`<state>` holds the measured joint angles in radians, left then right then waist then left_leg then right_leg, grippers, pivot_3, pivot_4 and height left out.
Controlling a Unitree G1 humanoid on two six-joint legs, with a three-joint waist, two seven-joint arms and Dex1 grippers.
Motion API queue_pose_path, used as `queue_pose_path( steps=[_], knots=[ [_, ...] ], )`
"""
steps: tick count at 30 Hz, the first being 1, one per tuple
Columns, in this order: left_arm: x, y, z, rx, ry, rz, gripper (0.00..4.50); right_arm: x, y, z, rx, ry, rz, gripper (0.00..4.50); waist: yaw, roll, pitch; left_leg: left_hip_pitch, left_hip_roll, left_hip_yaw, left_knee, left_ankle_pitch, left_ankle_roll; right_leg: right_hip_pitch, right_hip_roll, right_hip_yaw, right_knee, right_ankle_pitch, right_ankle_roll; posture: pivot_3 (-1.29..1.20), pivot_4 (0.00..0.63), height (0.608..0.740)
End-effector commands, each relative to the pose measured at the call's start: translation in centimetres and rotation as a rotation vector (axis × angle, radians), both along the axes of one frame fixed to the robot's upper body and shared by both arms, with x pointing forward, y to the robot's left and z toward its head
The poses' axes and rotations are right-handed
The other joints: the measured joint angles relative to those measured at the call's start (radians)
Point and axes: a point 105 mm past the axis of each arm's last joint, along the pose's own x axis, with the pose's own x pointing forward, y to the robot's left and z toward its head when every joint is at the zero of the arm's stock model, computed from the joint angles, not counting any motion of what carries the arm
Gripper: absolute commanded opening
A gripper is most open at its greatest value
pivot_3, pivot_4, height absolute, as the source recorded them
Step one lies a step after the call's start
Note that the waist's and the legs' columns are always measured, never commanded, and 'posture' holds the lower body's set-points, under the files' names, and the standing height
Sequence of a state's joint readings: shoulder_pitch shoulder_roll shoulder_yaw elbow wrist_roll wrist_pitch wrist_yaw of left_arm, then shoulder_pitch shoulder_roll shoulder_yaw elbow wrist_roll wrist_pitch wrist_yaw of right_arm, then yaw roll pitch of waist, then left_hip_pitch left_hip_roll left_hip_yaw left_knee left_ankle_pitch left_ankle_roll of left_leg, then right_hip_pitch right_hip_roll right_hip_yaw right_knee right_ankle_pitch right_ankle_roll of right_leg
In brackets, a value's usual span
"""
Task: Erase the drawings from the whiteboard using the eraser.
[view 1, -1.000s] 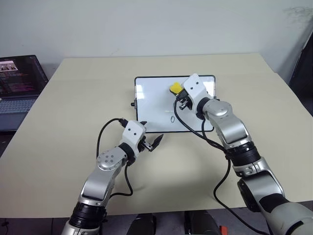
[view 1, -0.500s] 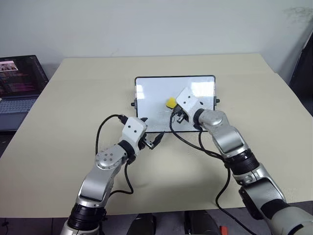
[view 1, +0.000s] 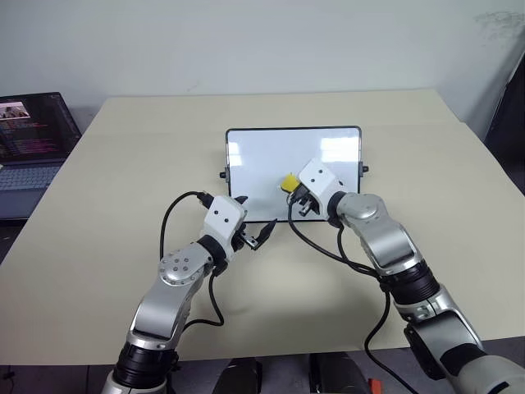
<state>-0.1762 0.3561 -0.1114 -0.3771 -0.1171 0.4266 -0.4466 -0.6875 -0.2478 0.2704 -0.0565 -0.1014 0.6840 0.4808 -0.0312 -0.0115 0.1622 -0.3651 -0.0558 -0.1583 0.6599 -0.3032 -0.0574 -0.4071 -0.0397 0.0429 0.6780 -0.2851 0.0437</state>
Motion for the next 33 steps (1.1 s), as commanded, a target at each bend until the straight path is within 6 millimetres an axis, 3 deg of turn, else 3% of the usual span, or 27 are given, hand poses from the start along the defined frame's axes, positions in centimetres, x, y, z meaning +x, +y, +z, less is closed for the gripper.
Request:
queue_pose_path(
  steps=[1,8,15,27,33],
  knots=[
    [0.1,-0.2,1.0,-0.012,-0.048,-0.011,4.5,0.0,0.0,3.4,0.075,-0.118,-0.006,1.05,0.0,0.0,0.0,0.0,0.0,0.0,0.0,0.0,0.0,0.0,0.0,0.0,0.0,0.0,0.0,0.0,0.15,0.74],
    [0.3,-0.6,1.3,-0.011,-0.06,-0.027,4.5,1.5,-0.2,1.9,0.044,-0.089,-0.043,1.05,0.0,0.0,0.0,0.0,0.0,0.0,0.0,0.0,0.0,0.0,0.0,0.0,0.0,0.0,0.0,0.0,0.15,0.74],
    [0.2,-0.4,1.5,-0.014,-0.067,-0.016,4.5,2.2,-0.2,-2.2,-0.019,0.06,-0.049,1.05,-0.005,0.0,0.0,0.001,0.0,0.001,0.0,0.0,0.0,0.001,0.0,0.001,0.001,0.0,0.0,0.0,0.15,0.74],
    [0.2,0.0,1.3,-0.017,-0.069,0.005,4.5,0.8,-0.4,-3.3,-0.048,0.097,-0.009,1.05,-0.003,0.0,-0.001,0.003,0.0,0.0,0.001,0.0,0.0,0.002,0.001,0.0,0.002,0.001,-0.001,0.0,0.15,0.74],
    [0.2,-0.2,1.3,-0.018,-0.071,0.001,4.5,0.4,-1.0,-2.9,-0.041,0.09,-0.02,1.05,-0.001,0.0,-0.001,0.002,0.0,0.0,0.001,0.0,0.0,0.002,0.001,0.0,0.002,0.001,-0.001,0.0,0.15,0.74]
  ],
)
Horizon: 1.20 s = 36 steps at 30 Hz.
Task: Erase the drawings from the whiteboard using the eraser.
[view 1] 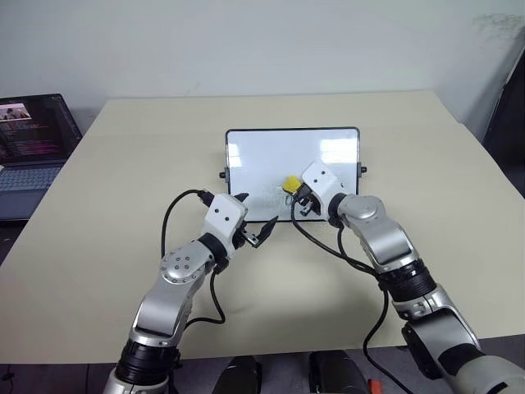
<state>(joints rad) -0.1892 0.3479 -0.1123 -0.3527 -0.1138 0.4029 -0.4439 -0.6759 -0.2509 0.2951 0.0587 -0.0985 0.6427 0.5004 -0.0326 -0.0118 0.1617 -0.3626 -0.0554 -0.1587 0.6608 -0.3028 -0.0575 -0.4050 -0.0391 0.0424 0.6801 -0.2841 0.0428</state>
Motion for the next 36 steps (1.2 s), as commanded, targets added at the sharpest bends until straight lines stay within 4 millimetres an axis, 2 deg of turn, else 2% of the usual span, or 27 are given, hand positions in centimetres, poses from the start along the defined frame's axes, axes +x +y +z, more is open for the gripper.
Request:
queue_pose_path(
  steps=[1,5,9,14,17,23,31,36],
  knots=[
    [-0.1,-0.1,1.3,-0.012,-0.058,-0.001,4.5,0.0,-0.9,0.6,0.001,-0.012,-0.033,1.05,0.001,0.0,0.0,0.0,0.0,0.0,0.0,0.0,0.0,0.0,0.0,0.0,0.0,0.0,0.0,0.0,0.15,0.74],
    [0.0,-0.3,1.4,-0.014,-0.059,-0.008,4.5,0.1,-1.4,1.9,0.031,-0.048,-0.062,1.05,0.002,0.0,0.0,-0.001,0.0,0.0,0.0,0.0,0.0,0.0,0.0,0.0,-0.001,0.0,0.0,0.0,0.15,0.74],
    [0.0,-0.5,1.6,-0.013,-0.059,-0.016,4.5,0.3,-1.7,4.6,0.111,-0.119,-0.092,1.05,0.003,0.0,0.0,-0.001,0.0,0.0,0.0,0.0,0.0,-0.001,0.0,0.0,-0.001,0.0,0.0,0.0,0.15,0.74],
    [-0.7,-1.0,1.7,-0.01,-0.053,-0.051,4.5,-0.2,-2.1,6.0,0.201,-0.121,-0.104,1.05,0.0,0.0,0.0,-0.001,0.0,0.0,-0.001,0.0,0.0,-0.001,0.0,0.0,-0.001,0.0,0.0,0.0,0.15,0.74],
    [-1.7,-1.2,1.7,-0.011,-0.038,-0.064,4.5,-1.2,-3.1,5.7,0.227,-0.091,-0.113,1.05,0.002,0.0,0.0,-0.003,0.0,0.0,-0.001,0.0,0.0,-0.002,0.0,0.0,-0.002,0.0,0.0,0.0,0.15,0.74],
    [-3.8,-1.5,1.0,-0.016,0.015,-0.065,4.5,-4.2,-4.7,2.8,0.265,-0.001,-0.139,1.05,0.005,0.0,0.001,-0.003,0.0,0.0,-0.002,-0.001,0.0,-0.001,-0.001,0.001,-0.004,-0.001,0.001,0.0,0.15,0.74],
    [-4.4,-0.9,0.4,-0.017,0.047,-0.03,4.5,-5.4,-5.8,0.7,0.268,0.043,-0.207,1.05,0.002,0.0,0.001,-0.001,0.0,0.0,-0.001,-0.002,0.003,0.0,0.0,0.0,-0.002,-0.001,0.001,0.0,0.15,0.74],
    [-4.6,-0.7,0.2,-0.006,0.052,-0.034,4.5,-5.4,-5.8,0.6,0.262,0.041,-0.211,1.05,0.003,0.0,0.001,-0.002,0.0,0.0,-0.001,0.0,0.0,0.0,0.0,0.0,-0.002,-0.001,0.001,0.0,0.15,0.74]
  ],
)
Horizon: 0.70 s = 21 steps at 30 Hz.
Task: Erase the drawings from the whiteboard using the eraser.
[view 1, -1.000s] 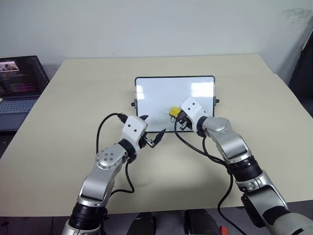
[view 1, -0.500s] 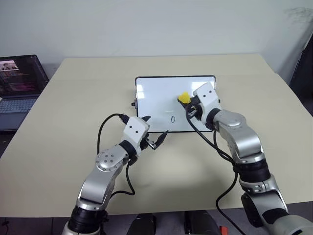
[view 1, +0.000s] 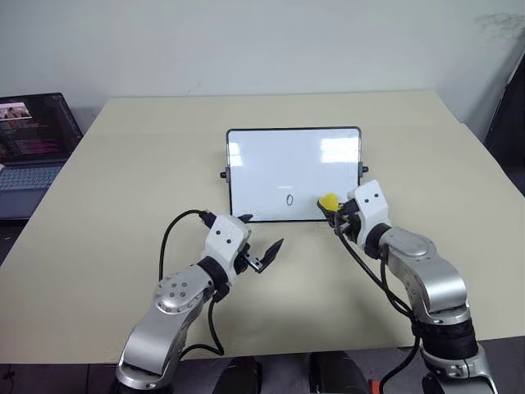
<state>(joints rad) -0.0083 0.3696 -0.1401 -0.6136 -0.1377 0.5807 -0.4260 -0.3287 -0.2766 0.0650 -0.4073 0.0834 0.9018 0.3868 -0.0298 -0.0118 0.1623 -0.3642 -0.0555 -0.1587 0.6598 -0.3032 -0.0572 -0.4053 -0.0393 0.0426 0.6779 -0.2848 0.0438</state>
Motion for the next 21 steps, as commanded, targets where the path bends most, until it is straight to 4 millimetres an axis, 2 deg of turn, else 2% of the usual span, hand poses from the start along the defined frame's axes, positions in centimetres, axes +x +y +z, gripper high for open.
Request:
queue_pose_path(
  steps=[1,5,10,21],
  knots=[
    [-0.3,-0.2,1.5,-0.013,-0.061,-0.019,4.5,-0.1,0.4,1.6,0.004,-0.067,0.017,1.05,0.001,0.0,0.0,0.0,0.0,0.0,0.0,0.0,0.0,0.0,0.0,0.0,0.0,0.0,0.0,0.0,0.15,0.74],
    [-0.2,-0.1,1.3,-0.007,-0.061,-0.01,4.5,0.3,0.7,2.1,0.005,-0.087,0.024,1.05,0.0,0.0,0.0,0.0,0.0,0.0,0.0,0.0,0.0,0.0,0.0,0.0,0.0,0.0,0.0,0.0,0.15,0.74],
    [0.3,0.7,0.4,0.034,-0.063,0.021,4.5,1.2,1.9,3.1,0.009,-0.127,0.048,1.05,0.0,0.0,0.0,0.0,0.0,0.0,0.0,0.0,0.0,0.0,0.0,0.0,0.0,0.0,0.0,0.0,0.15,0.74],
    [1.3,1.1,-0.3,0.026,-0.069,0.051,4.5,2.8,5.5,4.3,0.004,-0.209,0.117,1.05,-0.001,0.0,0.0,0.0,0.0,0.0,0.0,0.0,0.0,0.0,0.0,0.0,0.0,0.0,0.0,0.0,0.15,0.74]
  ],
)
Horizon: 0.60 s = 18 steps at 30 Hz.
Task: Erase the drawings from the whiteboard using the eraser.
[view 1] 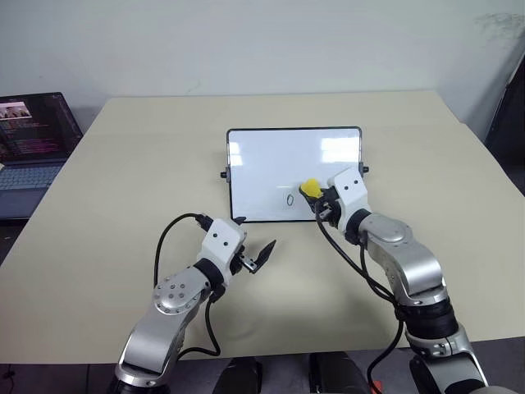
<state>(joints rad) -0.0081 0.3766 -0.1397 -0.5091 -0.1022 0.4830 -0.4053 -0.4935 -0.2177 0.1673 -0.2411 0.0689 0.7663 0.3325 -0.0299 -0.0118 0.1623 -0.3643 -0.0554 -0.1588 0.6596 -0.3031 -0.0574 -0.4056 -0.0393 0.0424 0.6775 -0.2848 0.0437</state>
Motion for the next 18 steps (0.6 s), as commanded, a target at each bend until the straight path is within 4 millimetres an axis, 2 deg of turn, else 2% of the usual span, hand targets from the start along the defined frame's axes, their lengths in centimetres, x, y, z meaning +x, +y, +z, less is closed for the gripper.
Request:
queue_pose_path(
  steps=[1,9,13,18],
  knots=[
    [0.4,0.0,0.9,-0.002,-0.059,0.002,4.5,0.4,1.6,2.1,0.003,-0.099,0.044,1.05,-0.001,0.0,0.0,0.0,0.0,0.0,0.0,0.0,0.0,0.0,0.0,0.0,0.0,0.0,0.0,0.0,0.15,0.74],
    [1.3,-0.2,1.0,-0.008,-0.082,0.0,4.5,3.3,2.6,3.6,-0.065,-0.202,0.036,1.05,-0.001,0.0,0.0,0.0,0.0,0.0,0.0,0.0,0.0,0.0,0.0,0.0,0.0,0.0,0.0,0.0,0.15,0.74],
    [1.3,-0.2,1.1,-0.008,-0.087,0.0,4.5,4.2,3.3,3.4,-0.114,-0.207,0.044,1.05,-0.002,0.0,0.0,0.0,0.0,0.001,0.0,0.0,0.0,-0.001,0.0,0.0,0.0,0.0,0.0,0.0,0.15,0.74],
    [1.3,0.1,1.4,-0.006,-0.099,0.01,4.5,4.0,4.0,2.0,-0.183,-0.18,0.079,1.05,-0.002,0.0,0.0,0.0,0.0,0.001,0.0,0.0,0.0,-0.001,0.0,0.001,0.0,0.0,0.0,0.0,0.15,0.74]
  ],
)
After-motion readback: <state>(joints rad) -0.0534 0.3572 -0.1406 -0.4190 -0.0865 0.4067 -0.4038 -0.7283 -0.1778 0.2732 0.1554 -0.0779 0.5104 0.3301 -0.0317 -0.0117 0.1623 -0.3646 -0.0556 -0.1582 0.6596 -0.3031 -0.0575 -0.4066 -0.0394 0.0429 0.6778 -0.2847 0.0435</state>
